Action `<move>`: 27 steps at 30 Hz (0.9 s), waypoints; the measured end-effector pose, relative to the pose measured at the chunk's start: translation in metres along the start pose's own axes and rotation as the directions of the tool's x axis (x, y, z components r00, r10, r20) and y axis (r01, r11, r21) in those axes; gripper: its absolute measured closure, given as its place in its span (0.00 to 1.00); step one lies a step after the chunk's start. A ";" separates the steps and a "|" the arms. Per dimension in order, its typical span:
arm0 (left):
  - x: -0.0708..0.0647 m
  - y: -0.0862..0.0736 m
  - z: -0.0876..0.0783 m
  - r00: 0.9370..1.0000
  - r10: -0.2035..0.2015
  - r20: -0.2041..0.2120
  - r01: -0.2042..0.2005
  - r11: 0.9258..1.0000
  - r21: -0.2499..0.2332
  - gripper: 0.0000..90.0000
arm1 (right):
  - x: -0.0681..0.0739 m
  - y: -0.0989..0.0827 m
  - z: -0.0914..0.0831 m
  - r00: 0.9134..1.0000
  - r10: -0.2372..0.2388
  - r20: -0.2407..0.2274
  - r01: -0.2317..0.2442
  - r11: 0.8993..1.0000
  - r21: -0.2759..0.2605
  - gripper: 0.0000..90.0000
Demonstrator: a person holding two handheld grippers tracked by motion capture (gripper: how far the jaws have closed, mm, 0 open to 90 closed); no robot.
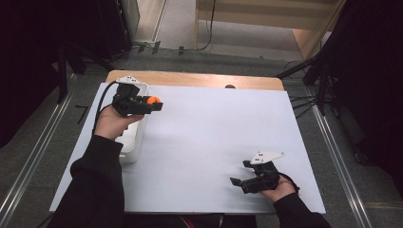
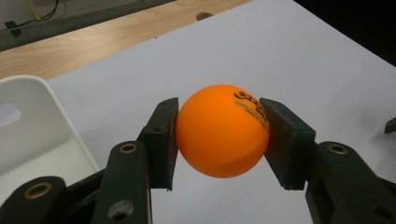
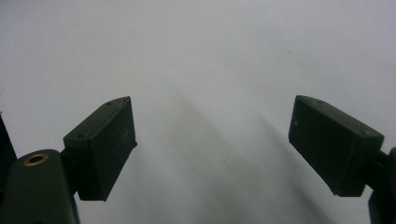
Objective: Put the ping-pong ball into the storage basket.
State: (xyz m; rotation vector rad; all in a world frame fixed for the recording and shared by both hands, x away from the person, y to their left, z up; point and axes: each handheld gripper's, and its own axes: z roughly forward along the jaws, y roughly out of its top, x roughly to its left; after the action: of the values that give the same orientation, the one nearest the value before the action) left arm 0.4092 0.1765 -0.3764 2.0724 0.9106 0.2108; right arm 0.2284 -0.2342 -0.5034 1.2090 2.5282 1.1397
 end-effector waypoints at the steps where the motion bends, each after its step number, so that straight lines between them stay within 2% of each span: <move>1: 0.001 0.000 0.000 1.000 -0.003 -0.003 0.003 1.000 -0.002 0.56 | 0.000 0.000 0.000 1.000 0.000 0.001 0.000 1.000 0.000 0.15; 10: 0.004 -0.001 -0.002 0.999 -0.021 -0.045 0.021 1.000 -0.008 0.56 | -0.001 0.000 0.001 1.000 -0.007 0.000 0.007 1.000 0.001 0.15; 17: 0.007 -0.002 -0.002 0.995 -0.044 -0.089 0.043 0.999 -0.017 0.56 | -0.001 0.000 0.001 1.000 -0.003 0.002 0.003 1.000 -0.001 0.15; 21: 0.009 -0.003 -0.003 0.994 -0.068 -0.088 0.065 0.997 -0.034 0.56 | -0.002 0.001 0.001 1.000 -0.004 0.002 0.004 1.000 -0.002 0.15; 27: 0.014 -0.005 -0.004 0.987 -0.073 -0.146 0.070 0.997 -0.030 0.56 | -0.002 0.001 0.001 1.000 -0.007 0.006 0.007 1.000 -0.008 0.15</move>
State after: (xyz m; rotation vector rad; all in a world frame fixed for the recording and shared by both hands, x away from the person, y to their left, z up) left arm 0.4149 0.1908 -0.3797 2.0181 1.0644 0.3382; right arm 0.2302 -0.2349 -0.5039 1.1996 2.5191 1.1416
